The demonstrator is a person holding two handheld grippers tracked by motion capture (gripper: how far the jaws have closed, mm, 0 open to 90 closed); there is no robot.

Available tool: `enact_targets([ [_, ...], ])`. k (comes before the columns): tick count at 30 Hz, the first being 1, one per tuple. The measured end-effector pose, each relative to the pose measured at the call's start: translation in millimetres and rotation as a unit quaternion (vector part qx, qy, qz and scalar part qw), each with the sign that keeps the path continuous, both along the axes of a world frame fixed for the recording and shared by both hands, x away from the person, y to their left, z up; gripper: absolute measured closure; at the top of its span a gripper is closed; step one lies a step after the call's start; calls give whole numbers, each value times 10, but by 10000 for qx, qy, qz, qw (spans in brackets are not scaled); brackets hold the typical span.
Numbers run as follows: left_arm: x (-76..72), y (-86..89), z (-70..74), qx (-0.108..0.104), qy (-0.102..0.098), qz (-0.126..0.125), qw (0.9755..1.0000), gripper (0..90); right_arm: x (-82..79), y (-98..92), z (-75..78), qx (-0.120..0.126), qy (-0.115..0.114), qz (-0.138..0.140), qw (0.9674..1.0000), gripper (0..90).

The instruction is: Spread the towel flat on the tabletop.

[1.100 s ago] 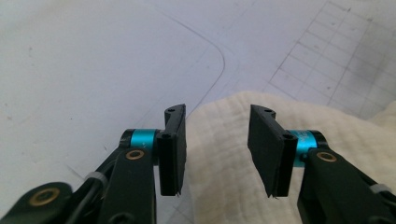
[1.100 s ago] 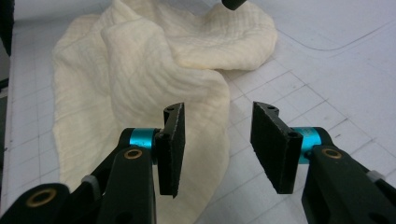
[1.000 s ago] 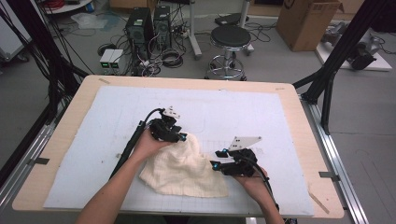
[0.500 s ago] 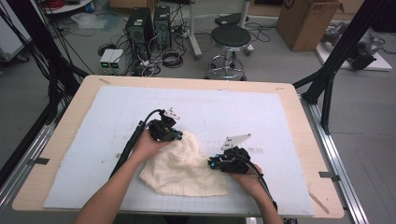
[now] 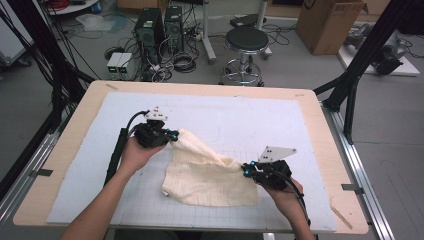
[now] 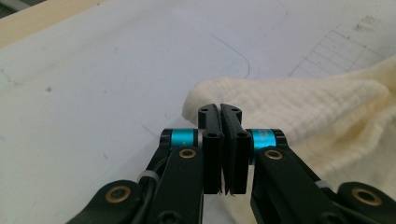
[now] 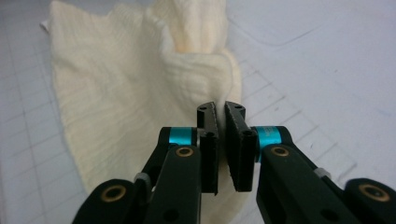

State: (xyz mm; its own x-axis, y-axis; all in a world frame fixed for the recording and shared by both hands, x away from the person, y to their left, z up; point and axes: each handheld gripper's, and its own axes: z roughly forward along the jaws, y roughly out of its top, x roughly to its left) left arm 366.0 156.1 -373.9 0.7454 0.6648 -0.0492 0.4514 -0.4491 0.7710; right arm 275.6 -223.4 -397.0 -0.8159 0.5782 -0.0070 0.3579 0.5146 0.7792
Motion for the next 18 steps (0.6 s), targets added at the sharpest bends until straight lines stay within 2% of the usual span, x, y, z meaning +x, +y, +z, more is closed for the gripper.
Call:
enact_targets([
  [2, -91, 66, -40, 30, 26, 18, 10000, 869, -101, -6, -30, -126, 53, 36, 9999, 840],
  [5, -246, 131, -122, 75, 91, -41, 9999, 869, -246, 5, -80, -191, 191, 145, 9995, 839],
  [7, -365, 164, -183, 111, 118, -94, 9998, 870, -341, 55, -108, -189, 296, 337, 9988, 839],
  [10, -528, 232, -270, 143, 113, -155, 9997, 869, -470, 157, -151, -352, 386, 599, 9968, 802],
  [12, -593, 284, -310, 165, 142, -134, 9997, 869, -513, 201, -151, -294, 490, 739, 9956, 726],
  [13, -622, 305, -324, 112, 83, -121, 9998, 869, -520, 216, -132, -232, 526, 808, 9951, 697],
  [15, -654, 343, -339, -2, 74, -95, 9999, 869, -532, 241, -61, -130, 479, 880, 9949, 640],
  [18, -669, 371, -361, -21, 26, -68, 10000, 869, -477, 280, 145, 152, 346, 960, 9947, 579],
])
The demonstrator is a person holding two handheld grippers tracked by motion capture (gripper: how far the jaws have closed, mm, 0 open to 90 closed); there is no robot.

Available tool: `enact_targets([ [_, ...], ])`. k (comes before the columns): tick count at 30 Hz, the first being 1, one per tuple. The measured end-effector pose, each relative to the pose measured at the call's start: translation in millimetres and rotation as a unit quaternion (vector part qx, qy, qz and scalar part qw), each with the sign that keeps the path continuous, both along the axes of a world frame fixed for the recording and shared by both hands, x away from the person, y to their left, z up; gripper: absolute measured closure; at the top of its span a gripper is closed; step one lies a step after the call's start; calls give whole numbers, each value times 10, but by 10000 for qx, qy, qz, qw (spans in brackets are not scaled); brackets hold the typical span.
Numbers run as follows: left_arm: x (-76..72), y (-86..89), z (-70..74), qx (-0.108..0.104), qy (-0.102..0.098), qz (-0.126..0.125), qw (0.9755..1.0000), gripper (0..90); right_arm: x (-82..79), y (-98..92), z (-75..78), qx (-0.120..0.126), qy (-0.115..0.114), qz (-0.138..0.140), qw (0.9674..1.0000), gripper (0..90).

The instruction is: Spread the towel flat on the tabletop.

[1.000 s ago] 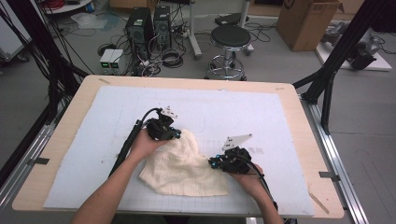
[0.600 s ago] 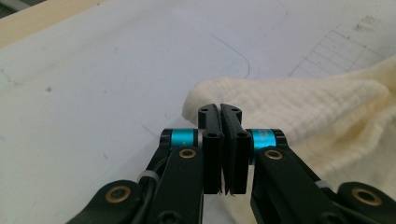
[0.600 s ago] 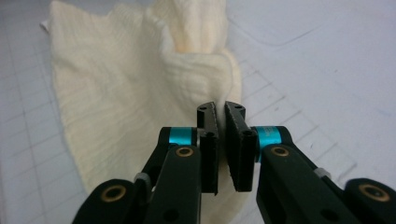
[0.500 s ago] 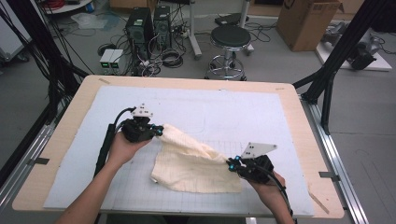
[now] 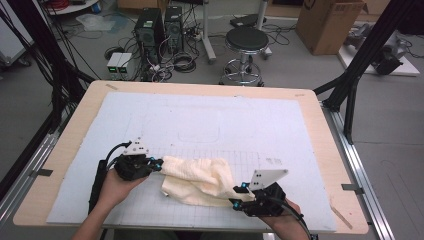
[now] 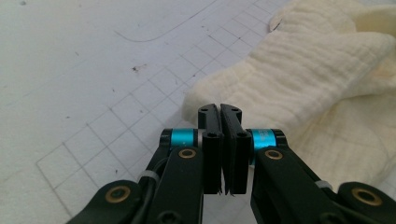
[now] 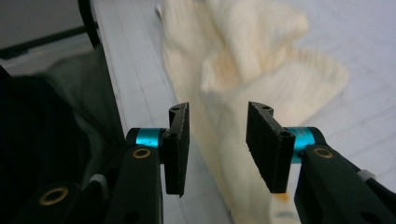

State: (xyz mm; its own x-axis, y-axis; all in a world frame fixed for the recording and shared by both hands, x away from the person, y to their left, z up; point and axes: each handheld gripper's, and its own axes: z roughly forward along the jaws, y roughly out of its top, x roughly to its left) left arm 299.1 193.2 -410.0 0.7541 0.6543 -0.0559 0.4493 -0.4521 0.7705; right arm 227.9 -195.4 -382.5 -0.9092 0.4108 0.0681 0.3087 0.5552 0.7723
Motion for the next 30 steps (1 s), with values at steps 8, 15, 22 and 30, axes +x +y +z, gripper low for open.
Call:
enact_targets([
  [8, -12, 16, -20, 8, -97, -1, 10000, 868, 622, 206, 88, -139, -148, -301, 9993, 578],
  [15, 11, 45, -54, -40, -82, 61, 9999, 868, 1140, 365, -253, -390, 222, -639, 9969, 568],
  [22, 40, 67, -53, -123, -81, 132, 9998, 868, 1319, 430, -505, -682, 638, -615, 9937, 634],
  [30, 228, 131, 16, -267, -131, 562, 9980, 869, 1337, 372, -356, -561, 357, -646, 9957, 863],
])
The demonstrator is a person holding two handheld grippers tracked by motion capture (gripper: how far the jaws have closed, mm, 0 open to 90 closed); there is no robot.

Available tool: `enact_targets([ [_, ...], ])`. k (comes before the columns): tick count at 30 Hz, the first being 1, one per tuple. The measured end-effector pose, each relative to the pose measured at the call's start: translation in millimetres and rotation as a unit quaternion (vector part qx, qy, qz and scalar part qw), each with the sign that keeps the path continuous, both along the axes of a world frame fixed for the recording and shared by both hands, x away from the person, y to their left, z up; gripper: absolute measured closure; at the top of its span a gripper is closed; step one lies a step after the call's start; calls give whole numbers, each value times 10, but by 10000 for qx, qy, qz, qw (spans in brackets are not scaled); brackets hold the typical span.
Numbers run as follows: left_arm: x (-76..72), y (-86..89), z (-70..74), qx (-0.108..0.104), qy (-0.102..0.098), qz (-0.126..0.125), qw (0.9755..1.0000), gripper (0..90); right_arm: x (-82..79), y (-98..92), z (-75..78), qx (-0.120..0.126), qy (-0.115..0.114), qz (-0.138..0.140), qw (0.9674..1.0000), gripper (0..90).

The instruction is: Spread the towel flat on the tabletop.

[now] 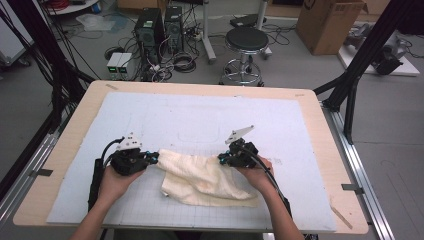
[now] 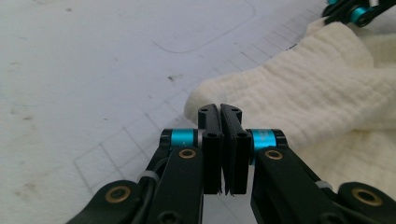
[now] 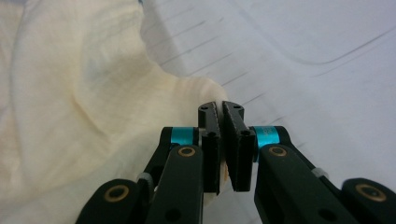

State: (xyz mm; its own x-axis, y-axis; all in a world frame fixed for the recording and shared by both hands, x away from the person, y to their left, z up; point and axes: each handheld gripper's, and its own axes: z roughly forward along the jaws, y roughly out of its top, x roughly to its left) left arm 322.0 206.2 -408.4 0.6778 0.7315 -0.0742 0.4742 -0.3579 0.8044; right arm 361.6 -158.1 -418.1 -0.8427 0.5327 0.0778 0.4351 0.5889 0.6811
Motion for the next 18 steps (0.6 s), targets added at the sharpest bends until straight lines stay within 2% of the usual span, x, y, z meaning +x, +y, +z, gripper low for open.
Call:
enact_targets([
  [2, 106, -14, 44, -72, -34, 128, 9999, 869, 50, -49, 63, 18, -104, -175, 9998, 864],
  [5, 309, -67, 125, -40, -113, 283, 9995, 869, 153, -127, 171, 63, -310, -482, 9983, 865],
  [8, 569, -133, 214, -61, -210, 505, 9985, 870, 292, -205, 279, 67, -509, -792, 9955, 866],
  [9, 669, -155, 244, -154, -173, 616, 9978, 870, 345, -239, 318, 83, -570, -923, 9941, 865],
  [11, 850, -224, 284, -337, -251, 888, 9952, 868, 474, -308, 389, -16, -735, -1290, 9889, 859],
  [12, 929, -260, 290, -392, -254, 967, 9942, 855, 532, -342, 417, -71, -892, -1549, 9839, 823],
  [13, 995, -290, 288, -410, -218, 1066, 9932, 775, 594, -379, 435, -106, -1007, -1814, 9782, 694],
  [14, 1045, -299, 278, -412, -156, 1103, 9929, 709, 642, -414, 441, -72, -991, -1999, 9748, 671],
  [15, 1071, -295, 260, -440, -120, 1095, 9929, 705, 677, -457, 437, 13, -904, -1985, 9759, 654],
  [16, 1081, -283, 241, -463, -92, 1098, 9928, 697, 693, -486, 423, 69, -884, -2012, 9755, 648],
  [18, 1078, -251, 215, -375, 22, 1015, 9941, 684, 699, -521, 386, 168, -703, -1933, 9785, 626],
])
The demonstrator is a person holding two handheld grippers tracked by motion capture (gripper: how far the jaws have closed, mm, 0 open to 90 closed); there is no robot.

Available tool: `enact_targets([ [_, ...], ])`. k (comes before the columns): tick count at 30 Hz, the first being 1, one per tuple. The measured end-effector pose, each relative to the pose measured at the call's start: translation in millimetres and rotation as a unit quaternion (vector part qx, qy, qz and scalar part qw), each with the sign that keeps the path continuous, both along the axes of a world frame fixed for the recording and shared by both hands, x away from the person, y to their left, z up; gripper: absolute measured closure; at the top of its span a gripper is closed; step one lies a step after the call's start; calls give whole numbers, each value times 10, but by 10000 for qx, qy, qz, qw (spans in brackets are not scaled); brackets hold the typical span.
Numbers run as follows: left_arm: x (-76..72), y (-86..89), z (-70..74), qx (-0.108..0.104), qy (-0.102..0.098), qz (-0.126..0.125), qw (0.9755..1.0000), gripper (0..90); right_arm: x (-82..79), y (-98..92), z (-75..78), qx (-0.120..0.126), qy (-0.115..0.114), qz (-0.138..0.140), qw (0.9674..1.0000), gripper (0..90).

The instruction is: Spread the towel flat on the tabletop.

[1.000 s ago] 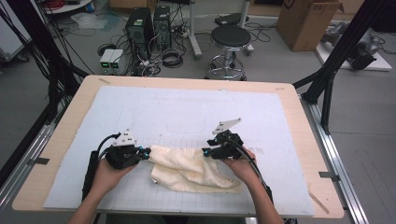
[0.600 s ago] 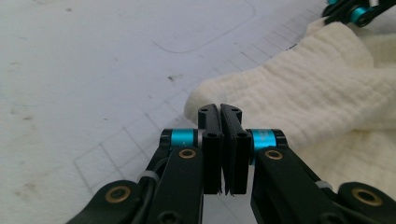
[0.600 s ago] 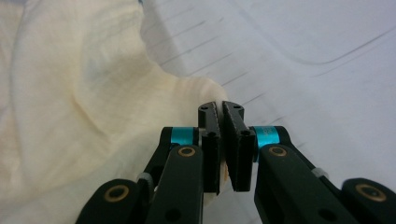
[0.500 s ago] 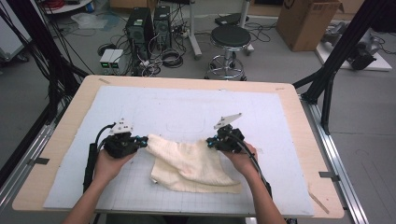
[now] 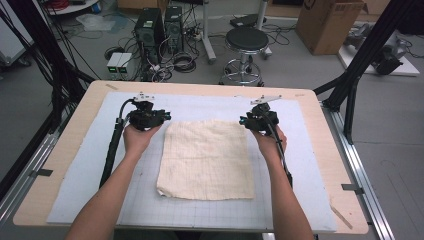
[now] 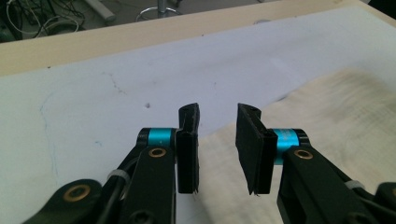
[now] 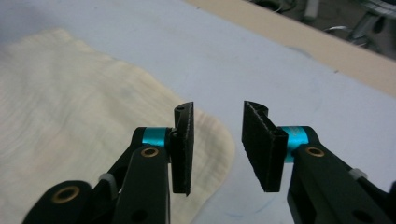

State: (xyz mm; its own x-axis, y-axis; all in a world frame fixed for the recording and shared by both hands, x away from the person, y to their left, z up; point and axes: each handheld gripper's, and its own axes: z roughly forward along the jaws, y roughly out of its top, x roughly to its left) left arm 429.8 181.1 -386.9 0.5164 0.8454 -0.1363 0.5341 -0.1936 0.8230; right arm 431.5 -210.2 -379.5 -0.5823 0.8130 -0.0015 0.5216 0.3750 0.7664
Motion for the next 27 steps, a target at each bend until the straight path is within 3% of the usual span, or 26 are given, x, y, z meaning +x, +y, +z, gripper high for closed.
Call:
enact_targets([
  [2, -42, 26, -11, 115, 27, -124, 9999, 668, -20, -2, -36, 16, 127, 137, 9998, 619],
  [5, -163, 67, 3, -80, -81, -263, 9996, 650, -105, 15, -41, 106, 148, 271, 9995, 598],
  [9, -392, 104, 29, -58, -274, -550, 9981, 621, -278, 46, -10, 160, 32, 588, 9981, 569],
  [11, -547, 139, 43, -65, -377, -686, 9969, 609, -378, 61, 27, 274, 183, 794, 9963, 545],
  [12, -601, 154, 45, -95, -389, -721, 9966, 607, -455, 71, 61, 279, 168, 911, 9953, 545],
  [15, -831, 204, 29, -192, -512, -838, 9950, 598, -670, 86, 104, 311, -257, 1078, 9934, 550],
  [20, -1182, 262, -46, -343, -545, -1088, 9920, 587, -980, 81, 69, 374, -323, 1379, 9892, 540],
  [22, -1310, 250, -71, -248, -551, -1219, 9907, 577, -1093, 79, 19, 336, -269, 1494, 9878, 539],
  [24, -1436, 251, -102, -309, -581, -1350, 9887, 574, -1202, 71, -42, 344, -256, 1587, 9864, 539],
  [27, -1597, 240, -173, -240, -583, -1508, 9865, 572, -1358, 61, -131, 389, -270, 1753, 9834, 539],
])
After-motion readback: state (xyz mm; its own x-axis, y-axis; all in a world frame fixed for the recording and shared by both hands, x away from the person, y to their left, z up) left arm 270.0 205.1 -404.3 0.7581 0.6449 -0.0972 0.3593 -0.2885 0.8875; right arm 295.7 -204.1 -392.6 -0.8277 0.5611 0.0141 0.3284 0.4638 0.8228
